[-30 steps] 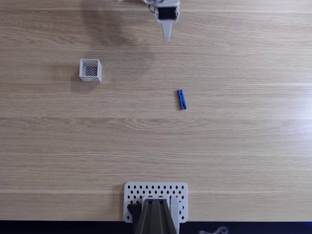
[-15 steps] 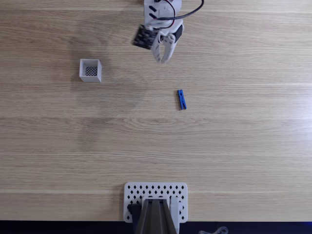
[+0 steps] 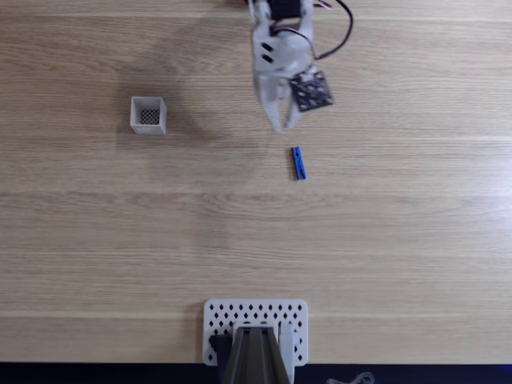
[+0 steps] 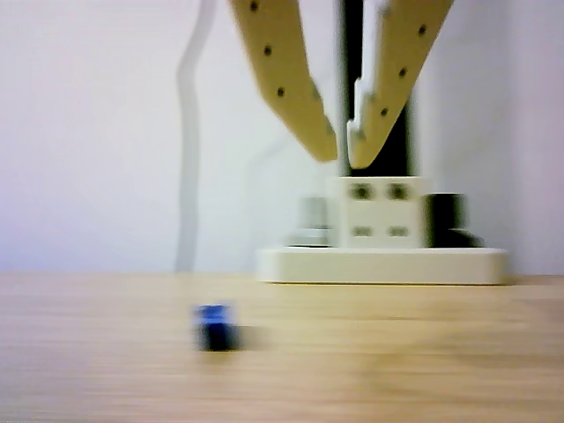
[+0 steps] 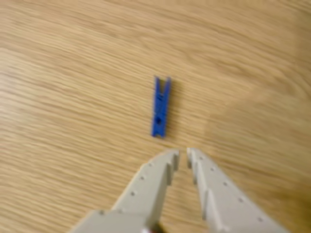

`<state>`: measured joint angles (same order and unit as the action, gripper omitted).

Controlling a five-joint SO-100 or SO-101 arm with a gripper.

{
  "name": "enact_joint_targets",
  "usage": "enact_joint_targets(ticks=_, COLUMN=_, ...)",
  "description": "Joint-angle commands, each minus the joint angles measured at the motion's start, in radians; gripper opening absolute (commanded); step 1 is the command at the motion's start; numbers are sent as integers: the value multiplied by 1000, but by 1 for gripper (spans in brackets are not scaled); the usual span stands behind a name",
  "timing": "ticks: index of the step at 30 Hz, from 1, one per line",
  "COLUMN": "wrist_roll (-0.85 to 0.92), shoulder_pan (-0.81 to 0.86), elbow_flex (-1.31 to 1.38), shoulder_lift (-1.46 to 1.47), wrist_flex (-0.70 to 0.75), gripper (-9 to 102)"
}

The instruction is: Grasp a peg and put it in the crate.

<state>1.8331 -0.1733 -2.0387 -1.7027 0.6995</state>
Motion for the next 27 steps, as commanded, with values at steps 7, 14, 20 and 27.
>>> enact_joint_targets(ticks=7, wrist_roll=-117, shoulder_pan=-18, elbow_flex=241, shoulder_lift=127, wrist_flex=-37, gripper=8)
enact_joint_targets(ticks=14, wrist_roll=-123, shoulder_pan=32, elbow_flex=380, shoulder_lift=281, wrist_flex=-37, gripper=22)
enact_joint_targets(ticks=20, wrist_roll=-124, shoulder_pan=34, elbow_flex=422, shoulder_lift=371, wrist_flex=-37, gripper=19)
enact_joint_targets(ticks=27, wrist_roll=-124, shoulder_pan=34, elbow_flex=416, shoulder_lift=400, wrist_flex=-34, gripper=17)
